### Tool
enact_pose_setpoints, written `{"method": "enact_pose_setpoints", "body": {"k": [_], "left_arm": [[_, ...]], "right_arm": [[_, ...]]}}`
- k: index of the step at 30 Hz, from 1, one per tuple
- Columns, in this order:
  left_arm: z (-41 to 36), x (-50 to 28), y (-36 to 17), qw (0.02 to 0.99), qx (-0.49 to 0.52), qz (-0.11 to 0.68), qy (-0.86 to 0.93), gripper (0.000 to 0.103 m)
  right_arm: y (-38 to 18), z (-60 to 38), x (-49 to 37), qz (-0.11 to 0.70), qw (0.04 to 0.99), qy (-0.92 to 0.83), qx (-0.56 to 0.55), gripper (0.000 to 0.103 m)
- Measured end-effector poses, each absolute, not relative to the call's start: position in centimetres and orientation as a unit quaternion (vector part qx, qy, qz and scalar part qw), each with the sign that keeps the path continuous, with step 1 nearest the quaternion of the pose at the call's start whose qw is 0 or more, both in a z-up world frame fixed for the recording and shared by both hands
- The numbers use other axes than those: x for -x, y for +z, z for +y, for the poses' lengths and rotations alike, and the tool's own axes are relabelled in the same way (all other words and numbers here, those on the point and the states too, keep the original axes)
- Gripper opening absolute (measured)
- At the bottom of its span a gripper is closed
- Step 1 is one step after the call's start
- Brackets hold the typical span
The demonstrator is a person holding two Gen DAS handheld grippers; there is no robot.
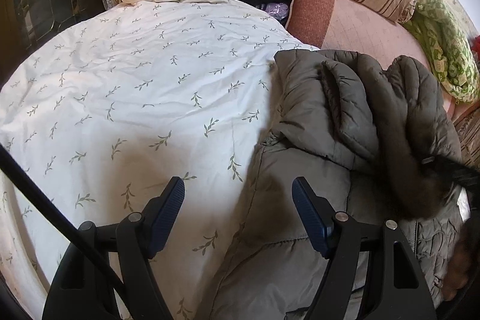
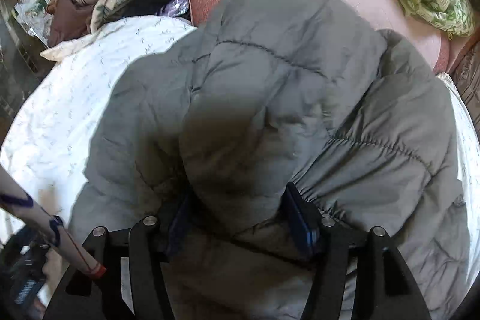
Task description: Fold large clothes
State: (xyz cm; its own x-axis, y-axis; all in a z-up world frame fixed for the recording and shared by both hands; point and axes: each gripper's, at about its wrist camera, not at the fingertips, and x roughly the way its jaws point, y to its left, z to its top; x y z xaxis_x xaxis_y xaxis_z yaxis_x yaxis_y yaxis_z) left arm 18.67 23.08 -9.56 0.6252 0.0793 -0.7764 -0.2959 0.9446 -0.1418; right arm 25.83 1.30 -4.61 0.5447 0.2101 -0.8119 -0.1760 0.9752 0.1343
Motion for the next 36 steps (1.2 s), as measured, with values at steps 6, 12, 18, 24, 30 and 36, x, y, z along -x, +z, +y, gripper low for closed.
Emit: {"method": "enact_pose_setpoints", "body": {"k": [6, 12, 18, 24, 30, 36], "left_arm": [[22.4, -18.7, -9.4, 0.893, 0.122, 0.42, 0.107, 0.073], [21.4, -18.5, -9.1, 0.895, 0.106, 0.421, 0.105, 0.073], [20.3, -17.5, -7.7, 0.904, 0.092, 0.405, 0.102, 0.073], [17.7, -16.1, -4.9, 0.912, 0.085, 0.394, 0.075, 0.073], [12.3, -20.6, -1.4, 0.919, 0.033, 0.39, 0.043, 0.073], [9.2, -29.3, -4.4, 0.901, 0.011, 0.432, 0.047, 0.073]], "right_arm": [[1.1, -3.3, -22.6, 0.377, 0.922, 0.09, -0.017, 0.065], [-3.9, -6.4, -25.3, 0.444, 0.895, 0.04, -0.018, 0.065], [-7.6, -6.5, -25.6, 0.463, 0.884, 0.038, -0.047, 0.065], [-8.3, -7.5, -25.1, 0.454, 0.887, 0.072, -0.047, 0.066], [-9.8, -9.0, -23.9, 0.432, 0.894, 0.1, -0.069, 0.066], [-11.1, -10.3, -22.7, 0.406, 0.902, 0.116, -0.09, 0.067]]}}
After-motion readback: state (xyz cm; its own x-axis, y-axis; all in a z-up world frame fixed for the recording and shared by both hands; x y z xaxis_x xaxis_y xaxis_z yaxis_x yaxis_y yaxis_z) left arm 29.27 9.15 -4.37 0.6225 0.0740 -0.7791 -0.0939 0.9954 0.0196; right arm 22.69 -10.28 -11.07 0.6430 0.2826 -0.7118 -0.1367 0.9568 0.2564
